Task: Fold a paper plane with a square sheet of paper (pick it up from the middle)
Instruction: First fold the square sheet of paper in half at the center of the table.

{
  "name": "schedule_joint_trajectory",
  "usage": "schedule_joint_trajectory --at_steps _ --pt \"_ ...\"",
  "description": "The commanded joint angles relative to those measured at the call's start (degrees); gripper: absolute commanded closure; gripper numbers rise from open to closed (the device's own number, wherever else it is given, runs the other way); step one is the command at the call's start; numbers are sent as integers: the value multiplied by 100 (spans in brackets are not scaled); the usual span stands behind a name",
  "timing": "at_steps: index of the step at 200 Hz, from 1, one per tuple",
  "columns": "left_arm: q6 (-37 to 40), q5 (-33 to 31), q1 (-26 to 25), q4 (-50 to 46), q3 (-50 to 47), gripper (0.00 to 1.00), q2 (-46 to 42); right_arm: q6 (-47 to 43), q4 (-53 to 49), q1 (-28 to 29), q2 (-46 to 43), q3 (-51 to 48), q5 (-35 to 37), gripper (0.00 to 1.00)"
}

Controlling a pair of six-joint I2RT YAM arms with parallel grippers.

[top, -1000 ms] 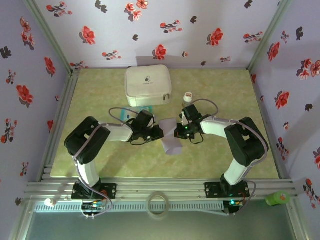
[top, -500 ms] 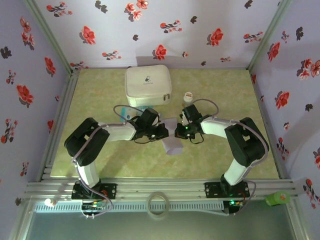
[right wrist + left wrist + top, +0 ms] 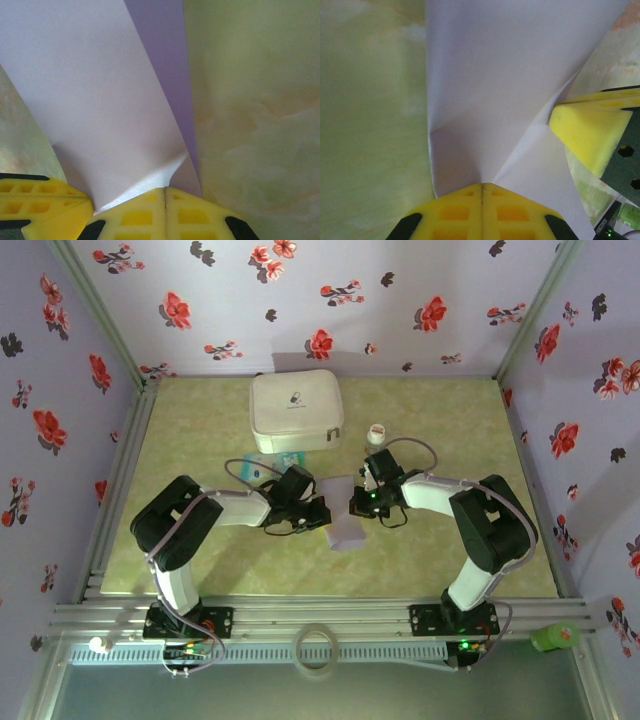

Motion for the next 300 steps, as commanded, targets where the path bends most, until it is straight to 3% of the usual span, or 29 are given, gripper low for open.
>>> schedule_joint_trajectory --at_steps 1,85,179,211,244,300 --pt "187 -145 -36 -250 -63 100 -313 111 -531 -78 92 -233 713 100" --pt "-365 276 -246 703 -203 100 -11 127 -526 -78 76 -259 744 100" --pt "59 -104 -278 85 -384 100 -243 136 -541 -91 63 -297 844 100" --pt "-144 32 -334 501 -320 100 -532 143 -563 -91 22 -294 863 100" --pt "-614 381 -415 1560 -550 100 -341 139 -568 -102 0 -302 871 100" --pt "-715 273 -506 1331 -807 100 33 162 -539 -104 -23 -338 880 100"
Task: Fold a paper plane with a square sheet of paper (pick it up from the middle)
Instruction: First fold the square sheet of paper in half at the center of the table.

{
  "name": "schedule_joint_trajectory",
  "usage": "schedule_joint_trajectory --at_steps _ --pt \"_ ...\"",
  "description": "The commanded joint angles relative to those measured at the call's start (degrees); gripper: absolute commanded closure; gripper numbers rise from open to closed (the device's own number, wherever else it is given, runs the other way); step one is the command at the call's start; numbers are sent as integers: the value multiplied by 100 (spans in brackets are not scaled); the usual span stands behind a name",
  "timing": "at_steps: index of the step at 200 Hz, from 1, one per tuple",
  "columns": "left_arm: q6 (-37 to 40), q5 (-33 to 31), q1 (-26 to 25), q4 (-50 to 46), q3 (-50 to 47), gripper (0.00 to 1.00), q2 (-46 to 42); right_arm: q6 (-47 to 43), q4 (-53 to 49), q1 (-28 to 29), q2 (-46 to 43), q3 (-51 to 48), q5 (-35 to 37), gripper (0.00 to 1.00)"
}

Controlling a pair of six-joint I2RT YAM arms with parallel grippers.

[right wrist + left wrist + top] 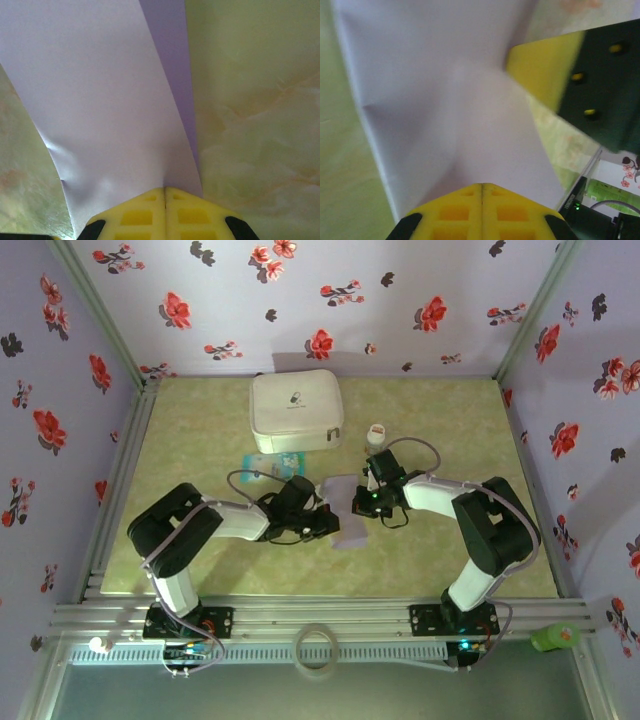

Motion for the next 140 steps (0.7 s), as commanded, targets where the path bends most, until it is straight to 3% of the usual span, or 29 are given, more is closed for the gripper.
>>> schedule_joint_trajectory --at_steps 1,33,58,91,140 --pt "-61 -7 -86 -95 -136 100 161 54 -540 -80 89 -262 606 100" --pt "199 -253 -155 -884 -120 100 138 59 -540 -78 92 -264 622 100" --pt "313 -304 -168 -973 -67 100 -94 72 -548 -80 98 -264 641 100" --pt "428 -269 -306 -878 86 98 -394 78 -545 -80 101 -253 646 100" --pt "71 -12 -371 50 -134 98 -173 89 -548 -80 92 -262 642 100"
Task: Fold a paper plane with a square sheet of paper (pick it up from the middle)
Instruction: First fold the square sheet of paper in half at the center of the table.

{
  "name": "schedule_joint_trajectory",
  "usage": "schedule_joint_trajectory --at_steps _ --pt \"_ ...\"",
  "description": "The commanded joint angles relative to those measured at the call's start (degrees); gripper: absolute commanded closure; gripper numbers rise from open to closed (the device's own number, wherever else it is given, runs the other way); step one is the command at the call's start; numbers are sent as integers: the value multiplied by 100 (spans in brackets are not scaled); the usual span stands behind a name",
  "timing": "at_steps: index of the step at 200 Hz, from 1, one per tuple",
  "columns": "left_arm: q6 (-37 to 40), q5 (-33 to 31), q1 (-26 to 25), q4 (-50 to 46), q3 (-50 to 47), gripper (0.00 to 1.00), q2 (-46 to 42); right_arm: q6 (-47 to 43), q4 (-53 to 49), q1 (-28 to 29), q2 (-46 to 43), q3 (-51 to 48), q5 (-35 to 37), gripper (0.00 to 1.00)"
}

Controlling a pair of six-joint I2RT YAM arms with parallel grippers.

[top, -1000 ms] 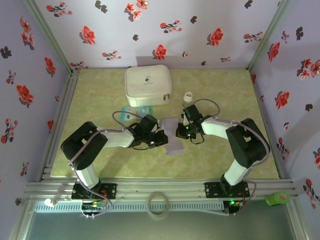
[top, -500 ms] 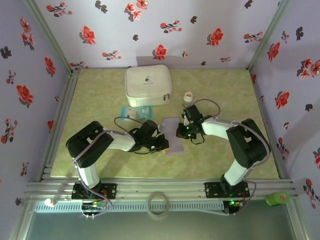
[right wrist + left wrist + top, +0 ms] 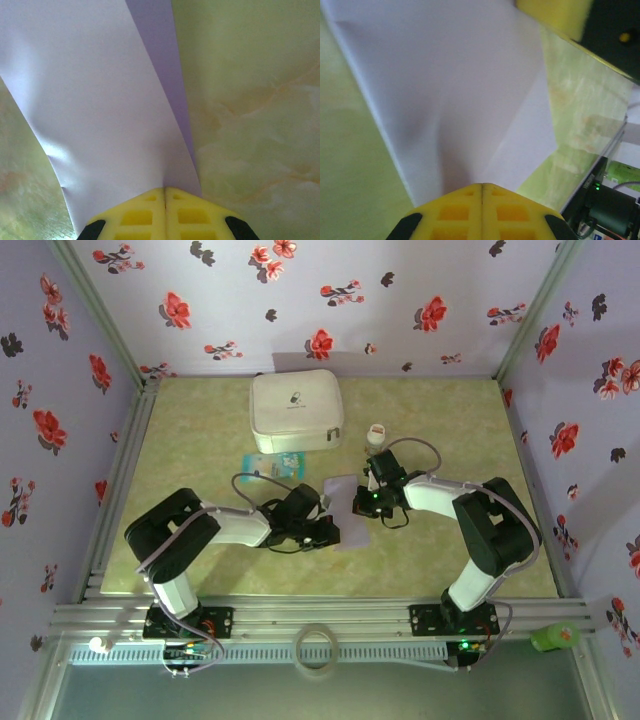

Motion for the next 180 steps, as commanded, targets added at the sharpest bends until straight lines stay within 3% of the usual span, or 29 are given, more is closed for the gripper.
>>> schedule_joint_trajectory --at_steps 1,74,180 --pt "-125 114 -12 480 -111 98 71 47 -545 -78 117 -238 615 100" --pt "-155 -6 -12 88 -393 98 123 44 -541 -78 128 -255 611 100" --pt "231 -184 -118 -498 -571 98 -910 -9 -557 -104 194 -200 572 100"
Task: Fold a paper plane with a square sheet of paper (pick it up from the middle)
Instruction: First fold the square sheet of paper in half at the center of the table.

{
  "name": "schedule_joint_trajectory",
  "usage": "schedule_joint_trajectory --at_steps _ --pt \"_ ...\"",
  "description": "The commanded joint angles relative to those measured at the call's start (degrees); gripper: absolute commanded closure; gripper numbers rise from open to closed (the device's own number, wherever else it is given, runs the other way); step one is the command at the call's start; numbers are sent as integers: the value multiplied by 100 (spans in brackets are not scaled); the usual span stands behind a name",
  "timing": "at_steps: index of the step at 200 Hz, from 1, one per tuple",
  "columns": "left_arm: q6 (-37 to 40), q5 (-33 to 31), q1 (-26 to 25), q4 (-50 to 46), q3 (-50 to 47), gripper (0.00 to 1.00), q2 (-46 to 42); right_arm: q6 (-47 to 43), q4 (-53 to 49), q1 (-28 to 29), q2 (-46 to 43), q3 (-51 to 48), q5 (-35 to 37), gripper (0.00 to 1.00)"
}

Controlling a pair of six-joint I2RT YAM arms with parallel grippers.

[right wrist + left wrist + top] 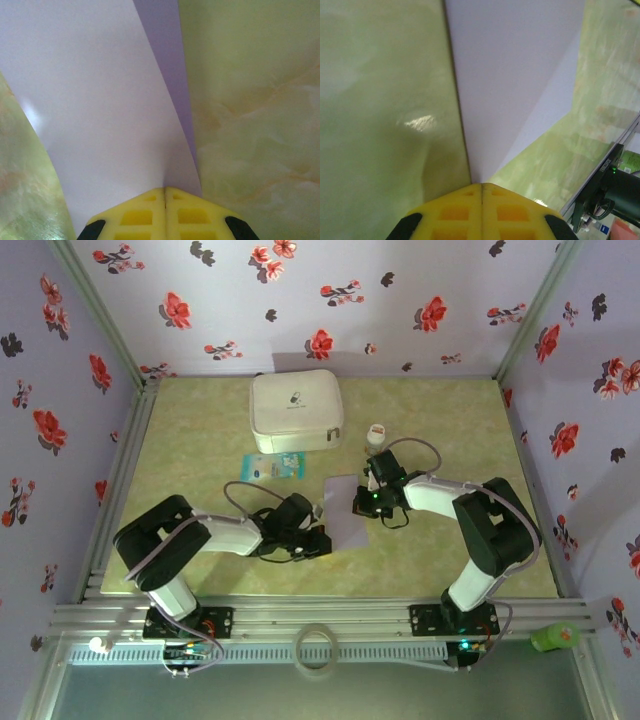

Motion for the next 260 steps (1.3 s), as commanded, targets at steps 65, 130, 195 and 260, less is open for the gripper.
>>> schedule_joint_trajectory --at_steps 65,130,195,260 --pt "931 258 996 -429 1194 97 2 -347 -657 -123 197 -103 282 100" --pt "1110 417 1325 -193 2087 97 1219 -463 -660 -155 212 -74 91 100" --pt "1066 132 1444 -373 1893 99 1760 -571 -746 -159 236 -90 87 100" --pt "1001 1 1362 -702 1659 99 1247 -810 -968 -190 245 -57 124 100"
